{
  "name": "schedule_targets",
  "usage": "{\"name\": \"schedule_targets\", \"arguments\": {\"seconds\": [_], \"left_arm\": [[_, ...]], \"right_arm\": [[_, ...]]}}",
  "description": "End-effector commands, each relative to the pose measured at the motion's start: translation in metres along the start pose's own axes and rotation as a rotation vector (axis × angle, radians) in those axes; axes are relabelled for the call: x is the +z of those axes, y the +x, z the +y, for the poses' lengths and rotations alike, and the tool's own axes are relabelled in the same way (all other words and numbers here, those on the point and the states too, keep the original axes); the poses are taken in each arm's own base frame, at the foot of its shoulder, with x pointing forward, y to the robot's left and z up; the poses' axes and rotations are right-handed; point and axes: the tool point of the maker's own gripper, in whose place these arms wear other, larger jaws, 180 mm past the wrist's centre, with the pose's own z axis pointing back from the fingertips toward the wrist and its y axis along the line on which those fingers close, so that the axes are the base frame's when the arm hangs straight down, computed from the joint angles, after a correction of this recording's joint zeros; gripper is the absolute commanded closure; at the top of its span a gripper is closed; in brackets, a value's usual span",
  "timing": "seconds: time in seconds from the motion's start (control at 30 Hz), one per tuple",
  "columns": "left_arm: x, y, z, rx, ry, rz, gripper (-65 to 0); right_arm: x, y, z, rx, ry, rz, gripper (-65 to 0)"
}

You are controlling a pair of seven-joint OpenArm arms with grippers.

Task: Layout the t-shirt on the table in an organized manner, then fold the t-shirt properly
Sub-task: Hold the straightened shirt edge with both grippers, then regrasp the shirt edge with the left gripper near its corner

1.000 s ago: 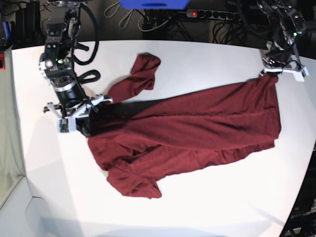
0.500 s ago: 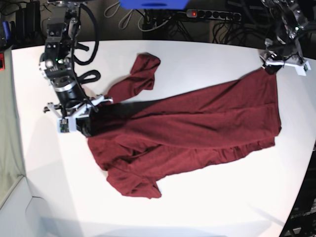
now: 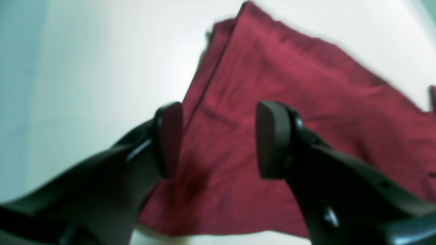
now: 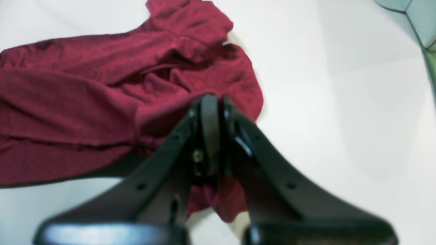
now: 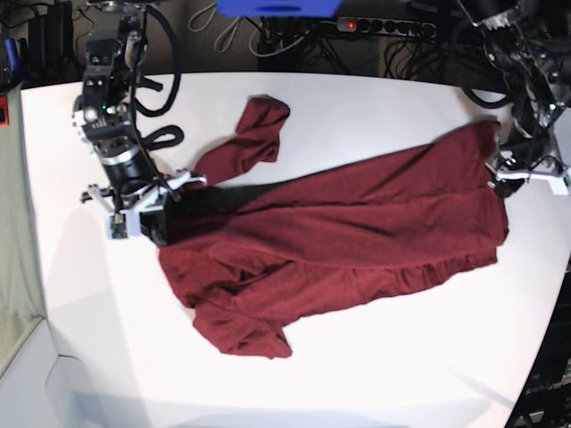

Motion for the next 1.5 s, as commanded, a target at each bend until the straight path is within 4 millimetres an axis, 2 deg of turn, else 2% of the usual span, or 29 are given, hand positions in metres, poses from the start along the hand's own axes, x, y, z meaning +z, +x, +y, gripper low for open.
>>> {"name": "schedule_targets", "arguments": {"seconds": [0.0, 0.27, 0.43, 0.57, 0.7, 0.97, 1.23, 1.47], "left_arm": [[-0.002, 0.021, -0.004, -0.008, -0.013, -0.052, -33.1], [-0.025, 0.014, 0.004, 0.045, 0.004, -0.005, -33.1], [-0.035, 0.002, -0.01, 0.026, -0.021, 0.031, -33.0], [-0.039, 0.003, -0.026, -0.008, -0.05, -0.013, -33.0], [-0.04, 0.004, -0.03, -0.015, -0.054, -0.027, -33.0], [-0.039, 0.0, -0.022, -0.057, -0.016, -0.02, -32.9], [-0.039, 0.003, -0.021, -0.06, -0.014, -0.027, -32.9], [-0.04, -0.001, -0.02, -0.05, -0.011, -0.021, -32.9]], "right_arm": [[0.001, 0.016, -0.002, 0.001, -0.002, -0.055, 0.0], [0.002, 0.012, -0.001, 0.002, 0.0, -0.048, 0.0], [0.002, 0.011, -0.001, 0.002, 0.002, -0.045, 0.0], [0.003, 0.009, 0.0, 0.0, 0.002, -0.043, 0.0], [0.003, 0.009, -0.002, 0.001, -0.003, -0.041, 0.0], [0.003, 0.008, -0.003, 0.003, -0.003, -0.039, 0.0], [-0.002, -0.004, -0.004, -0.009, -0.002, -0.007, 0.0], [-0.003, -0.003, -0.004, -0.009, -0.002, -0.01, 0.0]]}}
